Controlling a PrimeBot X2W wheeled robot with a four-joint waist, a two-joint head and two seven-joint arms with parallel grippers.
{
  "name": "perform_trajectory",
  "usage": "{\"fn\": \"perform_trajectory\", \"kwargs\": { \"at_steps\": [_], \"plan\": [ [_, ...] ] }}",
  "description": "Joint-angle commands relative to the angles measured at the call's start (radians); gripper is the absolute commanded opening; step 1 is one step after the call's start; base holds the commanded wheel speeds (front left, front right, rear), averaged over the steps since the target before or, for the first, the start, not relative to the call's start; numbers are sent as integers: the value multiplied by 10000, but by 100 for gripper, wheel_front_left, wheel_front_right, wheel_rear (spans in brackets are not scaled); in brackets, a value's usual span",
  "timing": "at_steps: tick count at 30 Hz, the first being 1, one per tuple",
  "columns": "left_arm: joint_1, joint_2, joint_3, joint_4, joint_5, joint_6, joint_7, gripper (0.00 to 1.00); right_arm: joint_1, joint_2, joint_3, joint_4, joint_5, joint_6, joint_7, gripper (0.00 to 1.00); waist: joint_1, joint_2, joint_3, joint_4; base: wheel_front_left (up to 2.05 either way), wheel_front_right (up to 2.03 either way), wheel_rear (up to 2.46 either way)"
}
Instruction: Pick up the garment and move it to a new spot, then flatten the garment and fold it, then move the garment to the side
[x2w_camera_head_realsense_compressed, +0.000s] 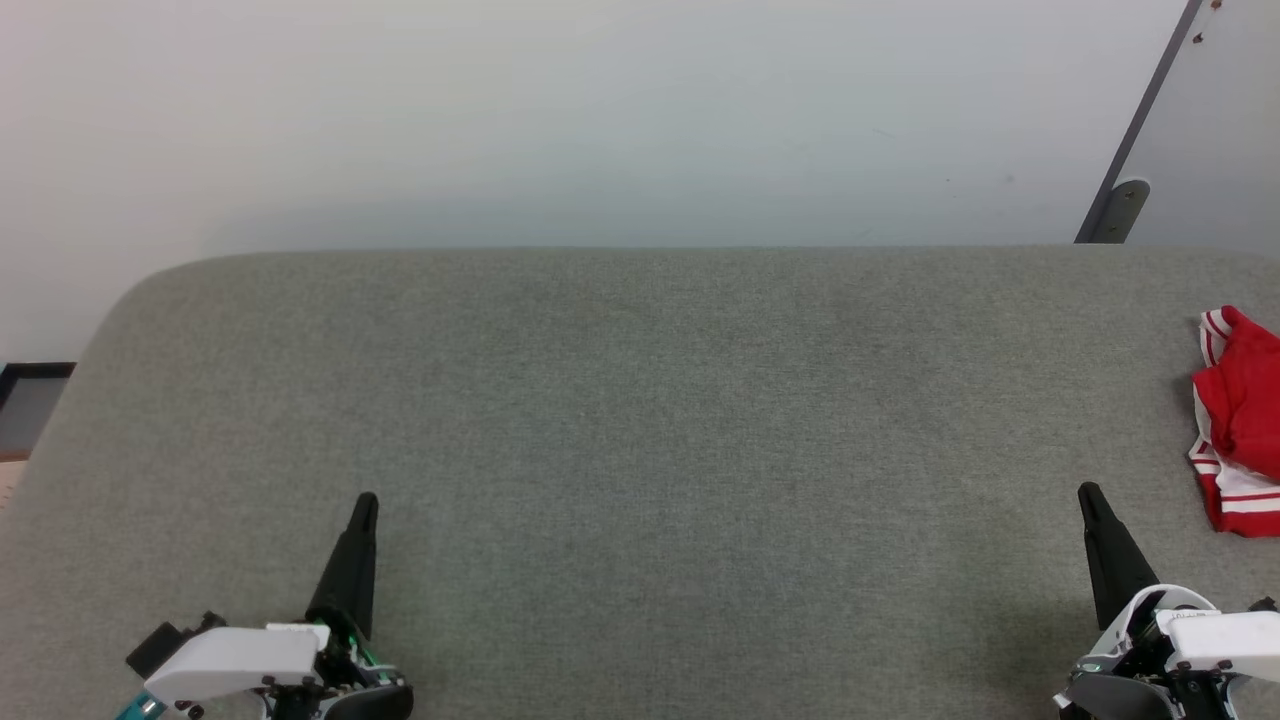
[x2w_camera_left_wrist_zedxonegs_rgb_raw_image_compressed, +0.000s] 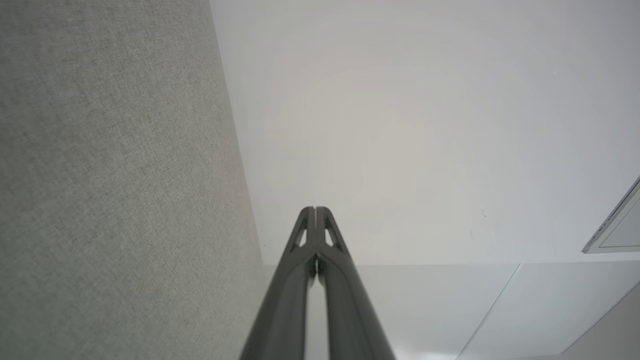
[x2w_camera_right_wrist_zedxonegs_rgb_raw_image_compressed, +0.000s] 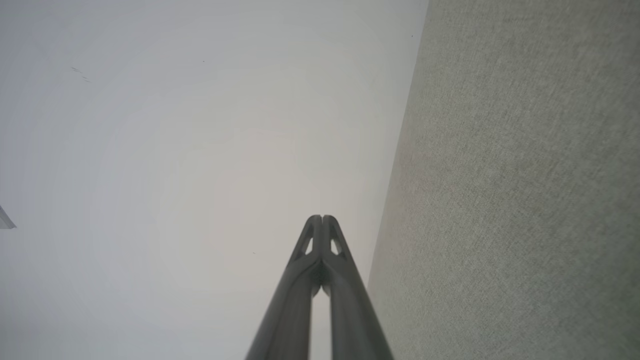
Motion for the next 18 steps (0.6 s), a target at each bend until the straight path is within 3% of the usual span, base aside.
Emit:
{"fn": "perform_trajectory", "kwargs": {
  "at_steps": [1,18],
  "plan": [
    [-81,8,13,-4,-18,-32,27,0,-26,35,5,-3,38,-10,17,0,0,-1,0,0,0,0,0],
    [-81,8,12,-3,-24,-33,23,0,-26,35,5,-3,37,-10,16,0,0,-1,0,0,0,0,0]
  ]
}}
